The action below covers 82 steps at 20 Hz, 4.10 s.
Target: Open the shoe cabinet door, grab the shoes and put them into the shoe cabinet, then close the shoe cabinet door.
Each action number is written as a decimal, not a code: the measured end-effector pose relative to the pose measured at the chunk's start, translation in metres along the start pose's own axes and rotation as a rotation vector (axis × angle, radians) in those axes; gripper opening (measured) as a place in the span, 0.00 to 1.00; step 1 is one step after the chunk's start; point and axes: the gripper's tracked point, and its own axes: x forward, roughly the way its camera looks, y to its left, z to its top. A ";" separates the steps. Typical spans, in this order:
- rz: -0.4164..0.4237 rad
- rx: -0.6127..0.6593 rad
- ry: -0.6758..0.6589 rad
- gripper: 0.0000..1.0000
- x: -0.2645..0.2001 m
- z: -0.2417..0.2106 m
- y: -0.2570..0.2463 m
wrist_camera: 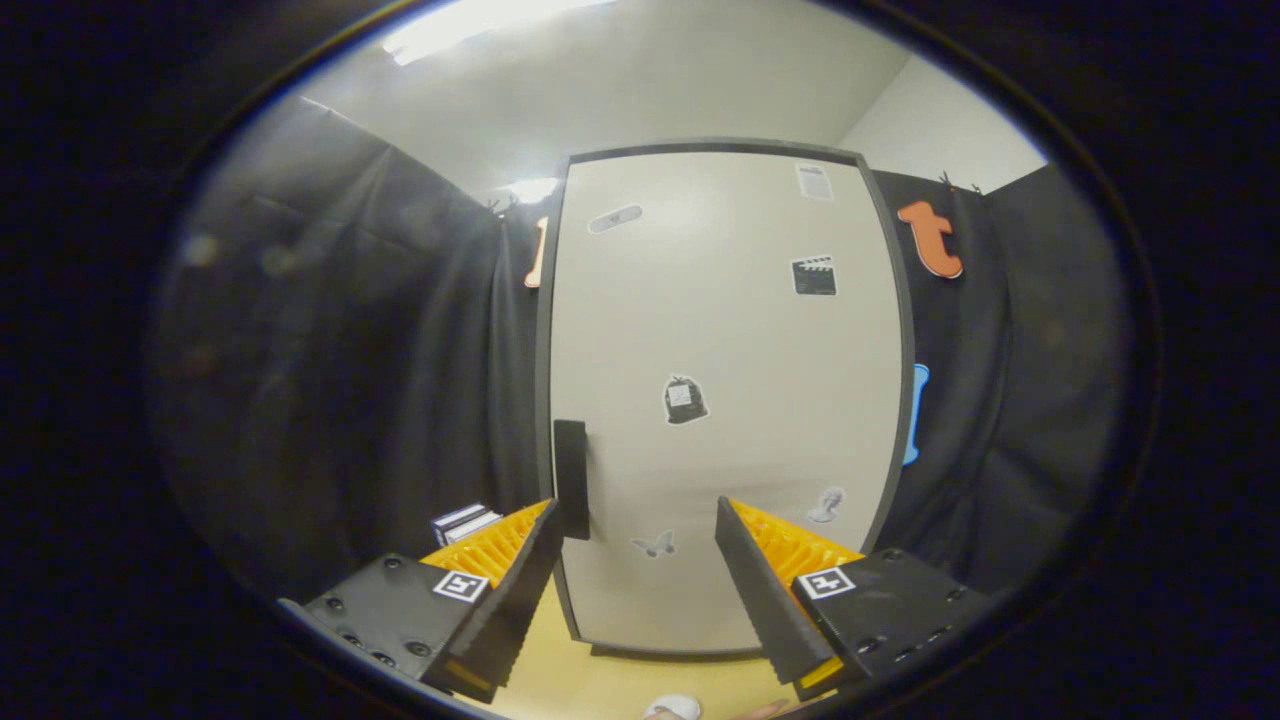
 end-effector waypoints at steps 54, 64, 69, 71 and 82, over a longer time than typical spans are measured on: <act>0.094 0.045 0.041 0.10 0.011 -0.041 0.027; 0.041 0.040 0.046 0.09 -0.060 -0.037 -0.042; -0.015 0.042 0.047 0.08 -0.079 -0.035 -0.076; -0.043 0.034 0.050 0.08 -0.088 -0.035 -0.092; -0.171 0.070 0.061 0.05 -0.108 -0.036 -0.190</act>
